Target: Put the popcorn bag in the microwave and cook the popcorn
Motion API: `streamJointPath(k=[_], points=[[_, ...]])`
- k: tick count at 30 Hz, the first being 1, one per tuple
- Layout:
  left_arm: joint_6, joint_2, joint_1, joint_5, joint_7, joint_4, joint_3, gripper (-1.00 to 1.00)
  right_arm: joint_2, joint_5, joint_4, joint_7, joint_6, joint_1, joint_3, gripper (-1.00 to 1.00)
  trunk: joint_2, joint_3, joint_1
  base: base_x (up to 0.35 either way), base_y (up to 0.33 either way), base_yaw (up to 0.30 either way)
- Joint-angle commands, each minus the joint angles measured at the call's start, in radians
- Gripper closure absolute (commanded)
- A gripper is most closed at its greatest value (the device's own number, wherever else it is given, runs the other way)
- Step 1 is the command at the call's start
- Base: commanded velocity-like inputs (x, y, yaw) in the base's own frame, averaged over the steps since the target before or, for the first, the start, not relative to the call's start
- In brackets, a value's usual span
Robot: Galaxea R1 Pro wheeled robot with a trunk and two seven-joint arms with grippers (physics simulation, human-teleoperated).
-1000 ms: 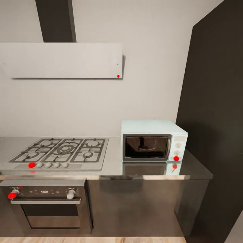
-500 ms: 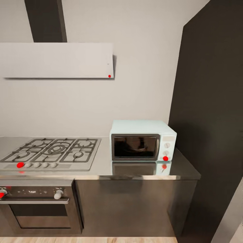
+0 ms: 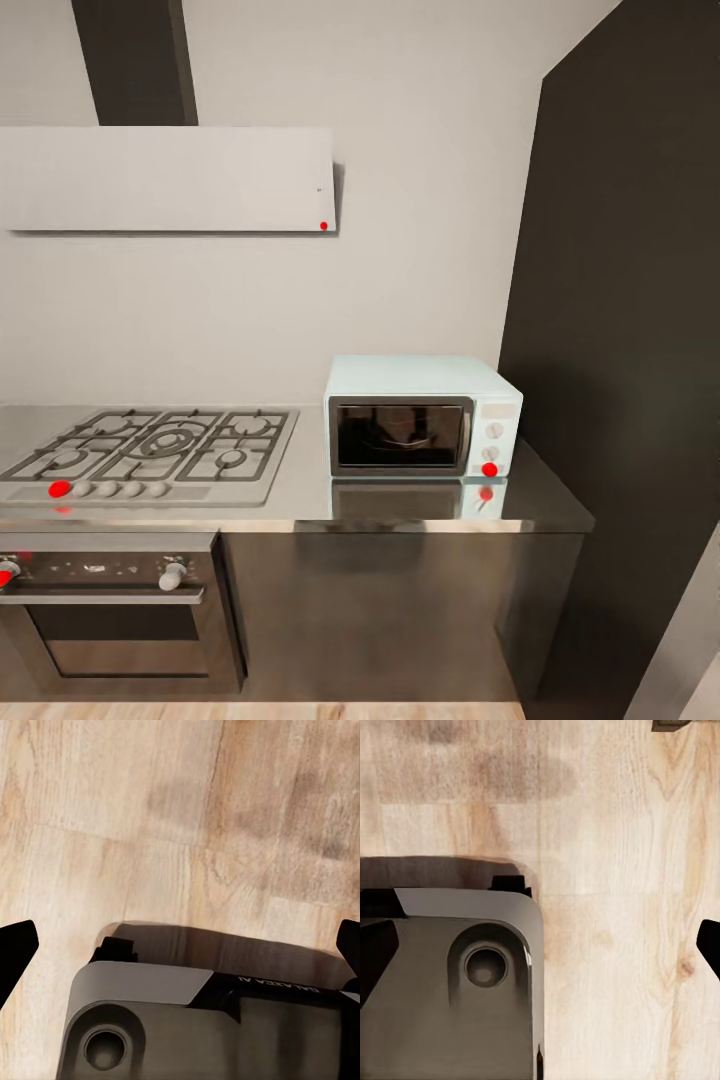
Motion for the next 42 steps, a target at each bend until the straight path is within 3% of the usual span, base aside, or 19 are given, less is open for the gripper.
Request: streamJointPath(k=[1, 5, 6, 10, 17, 20, 22, 25, 27, 29, 34, 39, 42], points=[[-0.004, 0.000, -0.001, 0.011, -0.004, 0.002, -0.008, -1.00, -0.001, 0.007, 0.003, 0.003, -0.003, -0.001, -0.008, -1.00, -0.001, -0.001, 0.000, 0.000, 0.000, 0.000], [-0.004, 0.001, -0.001, 0.011, -0.004, 0.002, -0.008, -1.00, 0.016, 0.013, -0.023, 0.018, 0.005, -0.002, 0.001, -1.00, -0.001, -0.001, 0.000, 0.000, 0.000, 0.000], [-0.004, 0.001, -0.001, 0.011, -0.004, 0.002, -0.008, -1.00, 0.023, 0.010, -0.202, 0.031, 0.044, -0.003, 0.043, -1.00, -0.001, -0.001, 0.000, 0.000, 0.000, 0.000], [-0.004, 0.001, -0.001, 0.011, -0.004, 0.002, -0.008, -1.00, 0.025, 0.002, -0.465, 0.079, 0.247, -0.002, 0.084, -1.00, -0.001, -0.001, 0.000, 0.000, 0.000, 0.000], [-0.004, 0.000, -0.001, 0.011, -0.004, 0.002, -0.008, -1.00, 0.026, -0.006, -0.997, 0.202, 0.601, -0.002, 0.090, -1.00, -0.001, -0.001, 0.000, 0.000, 0.000, 0.000], [-0.004, 0.000, -0.001, 0.011, -0.004, 0.002, -0.008, -1.00, 0.026, -0.007, -1.192, 0.219, 0.727, -0.002, 0.088, -1.00, -0.001, -0.001, 0.000, 0.000, 0.000, 0.000], [-0.004, 0.000, -0.001, 0.011, -0.004, 0.002, -0.008, -1.00, 0.026, -0.009, -1.417, 0.226, 0.911, -0.002, 0.087, -1.00, -0.001, -0.001, 0.000, 0.000, 0.000, 0.000], [-0.004, 0.001, -0.001, 0.012, -0.004, 0.002, -0.008, -1.00, 0.024, -0.043, -1.565, 0.227, 0.996, -0.001, 0.088, -1.00, -0.001, -0.001, 0.000, 0.000, 0.000, 0.000], [-0.004, 0.000, -0.001, 0.011, -0.004, 0.002, -0.008, -1.00, 0.023, -0.050, -1.592, 0.225, 0.998, 0.004, 0.084, -1.00, -0.001, -0.001, 0.000, 0.000, 0.000, 0.000], [-0.004, 0.000, -0.001, 0.011, -0.005, 0.002, -0.008, -1.00, 0.022, -0.051, -1.596, 0.222, 0.951, -0.047, 0.049, -1.00, -0.001, -0.001, 0.000, 0.000, 0.000, 0.000], [-0.005, 0.000, -0.001, 0.011, -0.004, 0.001, -0.008, -1.00, 0.023, -0.054, -1.597, 0.217, 0.798, -0.114, 0.028, -1.00, -0.001, -0.001, 0.000, 0.000, 0.000, 0.000], [-0.006, 0.000, -0.001, 0.011, -0.005, 0.001, -0.008, -1.00, 0.027, -0.120, -1.592, 0.214, 0.646, -0.121, 0.023, -1.00, -0.001, -0.001, 0.000, 0.000, 0.000, 0.000], [-0.006, 0.000, -0.001, 0.011, -0.005, 0.001, -0.008, -1.00, 0.028, -0.132, -1.591, 0.213, 0.586, -0.121, 0.023, -1.00, -0.001, -0.001, 0.000, 0.000, 0.000, 0.000]])
